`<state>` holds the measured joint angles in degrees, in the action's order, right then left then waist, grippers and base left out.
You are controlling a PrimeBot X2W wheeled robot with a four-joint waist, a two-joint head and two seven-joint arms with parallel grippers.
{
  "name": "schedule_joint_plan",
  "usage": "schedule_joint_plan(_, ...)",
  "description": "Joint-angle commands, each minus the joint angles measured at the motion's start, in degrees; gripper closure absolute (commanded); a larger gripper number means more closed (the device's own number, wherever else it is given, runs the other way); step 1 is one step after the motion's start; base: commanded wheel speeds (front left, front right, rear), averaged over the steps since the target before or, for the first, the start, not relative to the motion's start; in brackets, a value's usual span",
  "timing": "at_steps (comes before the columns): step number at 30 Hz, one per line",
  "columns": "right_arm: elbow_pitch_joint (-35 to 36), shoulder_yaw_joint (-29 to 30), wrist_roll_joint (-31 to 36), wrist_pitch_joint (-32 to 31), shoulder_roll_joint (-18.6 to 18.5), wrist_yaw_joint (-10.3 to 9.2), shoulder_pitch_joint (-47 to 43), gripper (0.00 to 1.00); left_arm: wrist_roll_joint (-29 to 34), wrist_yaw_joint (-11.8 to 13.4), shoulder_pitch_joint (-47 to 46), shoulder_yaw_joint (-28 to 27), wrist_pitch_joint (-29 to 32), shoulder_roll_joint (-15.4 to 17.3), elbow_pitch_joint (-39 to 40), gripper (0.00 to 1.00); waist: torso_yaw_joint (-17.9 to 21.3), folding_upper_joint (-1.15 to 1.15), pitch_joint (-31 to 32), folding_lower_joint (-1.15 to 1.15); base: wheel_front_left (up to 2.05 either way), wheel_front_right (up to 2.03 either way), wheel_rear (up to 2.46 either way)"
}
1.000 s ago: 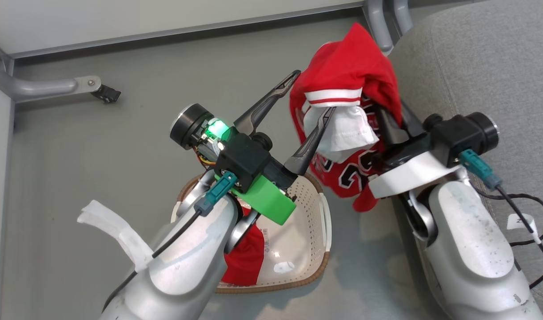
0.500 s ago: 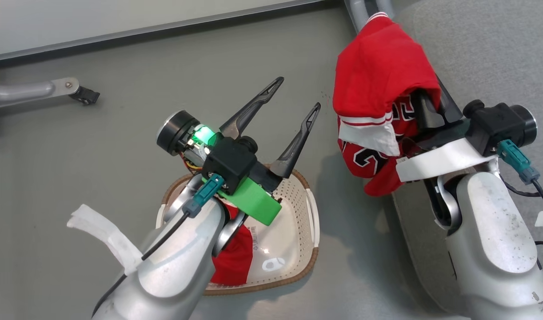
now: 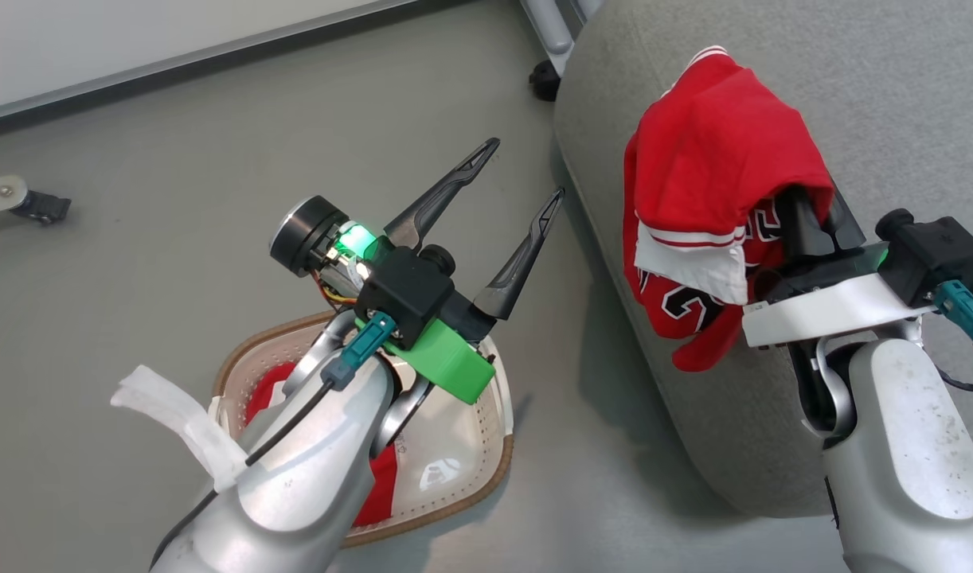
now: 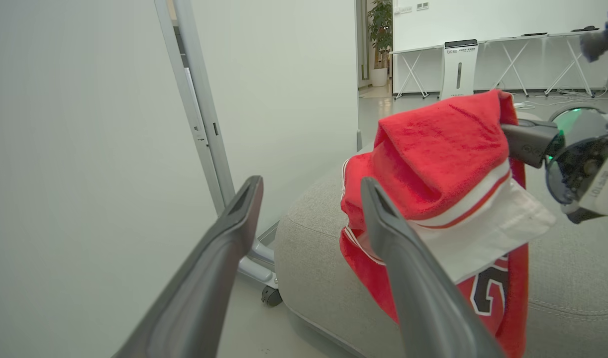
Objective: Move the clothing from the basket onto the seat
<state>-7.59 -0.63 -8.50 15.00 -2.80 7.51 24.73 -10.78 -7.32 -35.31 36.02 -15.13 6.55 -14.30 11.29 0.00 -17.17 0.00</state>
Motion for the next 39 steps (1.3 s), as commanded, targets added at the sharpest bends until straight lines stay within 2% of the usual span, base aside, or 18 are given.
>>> schedule_joint_plan(1,0.19,0.39,-0.34,0.29,-0.16,-0.04,-0.91,1.00,0.19,-0.22,-0.74,-0.01,-0.03,0.68,-0.17,0.00,3.14,0.00,-1.08,0.00,0.00,0.00,0.00)
schedule_joint_plan(10,0.78,3.39,-1.52,0.29,-0.17,-0.04,-2.74,1.00,-0.17,-0.23,-1.69,1.14,-0.03,1.38,-0.84,0.00,8.68,0.00,-2.23,0.00,0.00,0.00,0.00)
schedule_joint_plan(19,0.99,6.54,-1.46,0.29,-0.16,-0.04,-5.05,1.00,-0.60,-0.23,-2.44,2.04,-0.03,1.66,-1.61,0.00,11.31,0.00,-2.84,0.00,0.00,0.00,0.00)
schedule_joint_plan(28,1.46,5.60,-0.66,0.29,-0.16,-0.04,-4.25,1.00,-0.72,-0.24,-1.99,2.09,-0.03,2.01,-1.57,0.00,11.71,0.00,-3.23,0.00,0.00,0.00,0.00)
schedule_joint_plan(39,3.32,9.45,3.21,0.29,-0.67,-0.04,10.34,1.00,0.29,-0.23,-4.37,3.07,-0.03,2.33,-1.22,0.00,9.17,0.00,-9.03,0.00,0.00,0.00,0.00)
